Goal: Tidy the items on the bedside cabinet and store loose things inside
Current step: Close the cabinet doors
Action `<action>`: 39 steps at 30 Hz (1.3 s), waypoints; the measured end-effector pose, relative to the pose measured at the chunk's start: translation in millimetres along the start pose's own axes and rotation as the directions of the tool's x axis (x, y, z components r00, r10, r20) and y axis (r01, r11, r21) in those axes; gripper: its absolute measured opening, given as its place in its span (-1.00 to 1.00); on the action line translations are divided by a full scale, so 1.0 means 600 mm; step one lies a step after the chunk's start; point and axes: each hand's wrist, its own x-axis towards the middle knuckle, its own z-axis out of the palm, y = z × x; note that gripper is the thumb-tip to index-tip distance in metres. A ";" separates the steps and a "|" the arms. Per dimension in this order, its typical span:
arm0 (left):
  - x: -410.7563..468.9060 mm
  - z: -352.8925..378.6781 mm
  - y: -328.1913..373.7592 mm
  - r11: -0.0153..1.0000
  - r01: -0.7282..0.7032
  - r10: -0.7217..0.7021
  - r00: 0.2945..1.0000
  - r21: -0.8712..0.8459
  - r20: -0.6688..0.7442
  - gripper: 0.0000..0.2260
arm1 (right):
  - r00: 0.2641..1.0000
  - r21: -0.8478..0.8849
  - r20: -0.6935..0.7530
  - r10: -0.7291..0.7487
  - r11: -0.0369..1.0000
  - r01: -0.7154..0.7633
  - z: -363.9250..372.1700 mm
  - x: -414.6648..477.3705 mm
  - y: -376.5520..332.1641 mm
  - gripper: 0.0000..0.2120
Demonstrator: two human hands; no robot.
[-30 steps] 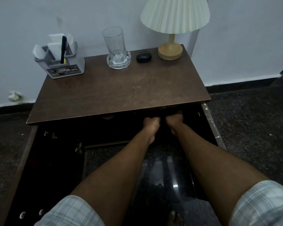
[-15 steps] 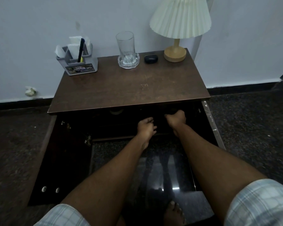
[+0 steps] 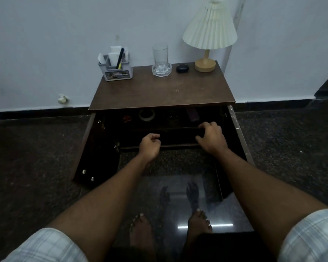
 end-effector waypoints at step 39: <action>-0.179 -0.267 -0.103 0.854 0.181 0.003 0.936 0.488 -0.353 -0.67 | 0.995 -0.154 0.032 0.096 0.984 -0.090 -0.089 -0.202 0.052 -0.49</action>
